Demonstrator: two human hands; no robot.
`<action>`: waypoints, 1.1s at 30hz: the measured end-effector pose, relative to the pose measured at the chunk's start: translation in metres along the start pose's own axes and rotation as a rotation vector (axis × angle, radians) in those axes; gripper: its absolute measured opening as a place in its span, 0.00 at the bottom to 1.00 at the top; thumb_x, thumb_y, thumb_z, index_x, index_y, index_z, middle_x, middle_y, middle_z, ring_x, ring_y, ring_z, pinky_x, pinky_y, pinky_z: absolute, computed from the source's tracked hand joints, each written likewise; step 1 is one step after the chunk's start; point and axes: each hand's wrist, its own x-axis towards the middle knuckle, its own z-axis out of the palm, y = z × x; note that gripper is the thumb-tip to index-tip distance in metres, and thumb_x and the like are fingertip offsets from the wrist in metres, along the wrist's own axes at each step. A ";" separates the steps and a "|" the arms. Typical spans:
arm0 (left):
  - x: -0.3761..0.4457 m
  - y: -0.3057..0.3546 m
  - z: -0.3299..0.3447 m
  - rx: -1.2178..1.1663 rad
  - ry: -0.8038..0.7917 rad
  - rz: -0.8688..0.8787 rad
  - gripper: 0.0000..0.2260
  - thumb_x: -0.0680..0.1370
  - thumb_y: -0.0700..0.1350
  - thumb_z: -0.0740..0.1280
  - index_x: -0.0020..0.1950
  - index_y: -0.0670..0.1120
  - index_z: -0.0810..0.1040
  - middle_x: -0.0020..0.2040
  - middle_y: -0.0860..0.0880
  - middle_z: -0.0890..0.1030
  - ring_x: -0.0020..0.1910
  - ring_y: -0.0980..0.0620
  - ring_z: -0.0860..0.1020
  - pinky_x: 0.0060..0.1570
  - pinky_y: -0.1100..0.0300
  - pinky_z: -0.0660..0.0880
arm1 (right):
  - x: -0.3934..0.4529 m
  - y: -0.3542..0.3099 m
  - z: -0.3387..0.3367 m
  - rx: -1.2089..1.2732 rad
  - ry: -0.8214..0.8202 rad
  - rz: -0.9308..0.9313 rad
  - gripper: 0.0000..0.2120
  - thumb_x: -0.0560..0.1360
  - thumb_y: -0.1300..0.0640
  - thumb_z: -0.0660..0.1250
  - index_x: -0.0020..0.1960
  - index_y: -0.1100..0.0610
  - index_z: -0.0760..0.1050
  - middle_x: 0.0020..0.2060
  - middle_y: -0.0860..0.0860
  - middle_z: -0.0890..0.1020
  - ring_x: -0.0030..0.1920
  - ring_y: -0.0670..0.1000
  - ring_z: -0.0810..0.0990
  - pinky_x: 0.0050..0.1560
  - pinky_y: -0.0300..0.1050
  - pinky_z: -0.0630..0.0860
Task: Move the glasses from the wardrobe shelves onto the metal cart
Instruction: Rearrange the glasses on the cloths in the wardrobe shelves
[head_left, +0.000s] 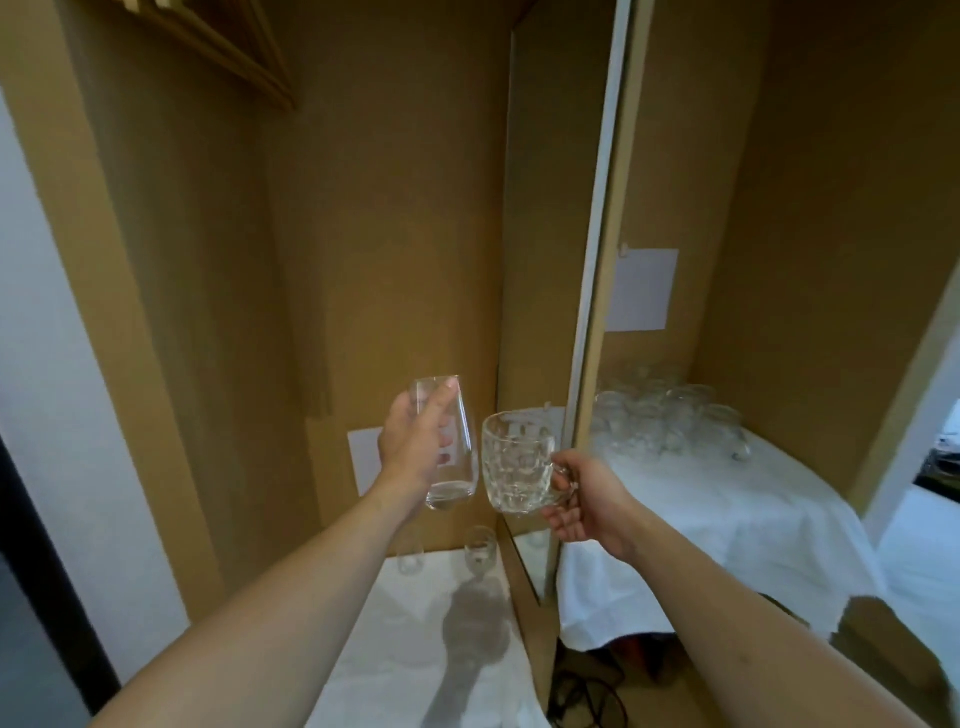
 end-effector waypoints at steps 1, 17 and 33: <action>-0.009 -0.001 0.014 0.001 0.000 0.004 0.40 0.63 0.75 0.71 0.66 0.51 0.76 0.52 0.48 0.82 0.44 0.50 0.81 0.37 0.57 0.78 | -0.008 0.003 -0.015 -0.016 -0.001 0.013 0.24 0.80 0.44 0.59 0.28 0.52 0.66 0.34 0.61 0.77 0.27 0.53 0.70 0.31 0.41 0.72; -0.113 -0.035 0.187 0.018 -0.193 -0.091 0.22 0.71 0.65 0.75 0.47 0.49 0.74 0.39 0.48 0.73 0.34 0.49 0.69 0.28 0.58 0.67 | -0.064 0.046 -0.209 0.015 0.141 0.079 0.22 0.79 0.46 0.62 0.30 0.55 0.68 0.36 0.61 0.79 0.28 0.55 0.75 0.31 0.43 0.76; -0.052 -0.107 0.305 0.238 -0.213 -0.144 0.29 0.70 0.60 0.78 0.62 0.55 0.67 0.61 0.51 0.76 0.57 0.50 0.75 0.55 0.55 0.69 | 0.012 0.064 -0.301 0.148 0.300 0.191 0.17 0.79 0.46 0.63 0.39 0.58 0.70 0.34 0.61 0.81 0.30 0.56 0.78 0.39 0.48 0.80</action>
